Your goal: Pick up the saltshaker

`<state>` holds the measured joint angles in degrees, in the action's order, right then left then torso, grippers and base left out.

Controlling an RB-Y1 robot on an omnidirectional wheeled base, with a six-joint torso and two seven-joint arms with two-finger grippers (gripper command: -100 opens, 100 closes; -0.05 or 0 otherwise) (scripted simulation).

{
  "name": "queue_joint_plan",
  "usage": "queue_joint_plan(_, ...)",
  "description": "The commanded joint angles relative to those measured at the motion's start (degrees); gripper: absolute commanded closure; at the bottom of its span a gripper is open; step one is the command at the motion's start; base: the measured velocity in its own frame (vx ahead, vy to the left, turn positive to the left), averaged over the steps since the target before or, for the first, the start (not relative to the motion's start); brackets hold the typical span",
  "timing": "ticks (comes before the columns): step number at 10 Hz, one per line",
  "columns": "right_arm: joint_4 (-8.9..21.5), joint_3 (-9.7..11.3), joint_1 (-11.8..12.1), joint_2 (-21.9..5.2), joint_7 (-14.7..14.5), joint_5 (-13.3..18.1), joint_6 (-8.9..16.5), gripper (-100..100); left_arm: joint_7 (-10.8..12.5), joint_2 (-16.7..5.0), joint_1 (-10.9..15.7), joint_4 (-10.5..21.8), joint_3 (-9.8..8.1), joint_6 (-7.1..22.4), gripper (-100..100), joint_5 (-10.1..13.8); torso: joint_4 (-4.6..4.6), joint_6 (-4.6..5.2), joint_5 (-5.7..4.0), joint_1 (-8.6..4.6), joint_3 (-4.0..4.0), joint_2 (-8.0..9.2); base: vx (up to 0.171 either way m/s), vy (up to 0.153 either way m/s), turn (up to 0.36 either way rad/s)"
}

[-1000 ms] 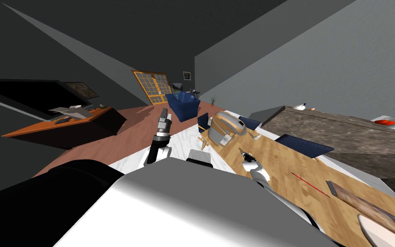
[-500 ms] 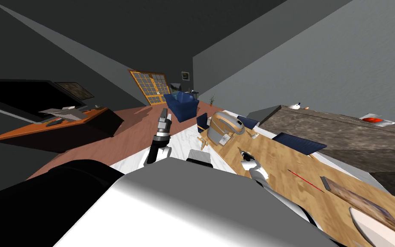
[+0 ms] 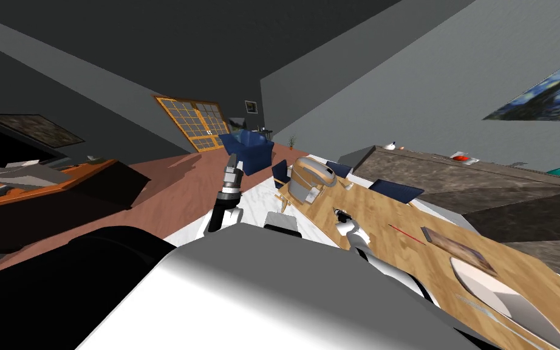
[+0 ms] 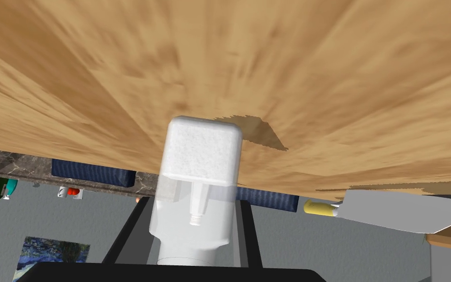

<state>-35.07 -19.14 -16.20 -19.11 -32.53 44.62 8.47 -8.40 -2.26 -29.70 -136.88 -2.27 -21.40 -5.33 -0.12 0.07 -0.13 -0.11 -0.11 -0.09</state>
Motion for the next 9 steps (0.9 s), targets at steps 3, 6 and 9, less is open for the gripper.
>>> queue_joint_plan(3,2.4,1.1,-3.4,1.2,3.3,5.8,-0.2,100,0.0,0.0,0.0,0.0,-0.01,0.0,0,0.0,-0.08,0.12,-0.02,-0.01,-0.07,-0.07,0.023,0.005,-0.299)
queue_joint_plan(6,2.3,5.1,-3.4,1.2,3.3,3.2,-0.2,100,0.0,0.0,0.0,0.0,0.0,0.0,0,0.0,-0.08,0.0,-0.04,-0.02,-0.06,-0.03,0.004,0.001,0.018)
queue_joint_plan(9,3.4,7.5,-5.0,1.8,5.0,3.5,-0.2,100,0.0,0.0,0.0,0.0,0.0,0.0,0,0.0,-0.1,0.05,-0.05,-0.05,-0.07,-0.04,0.013,0.004,-0.156)
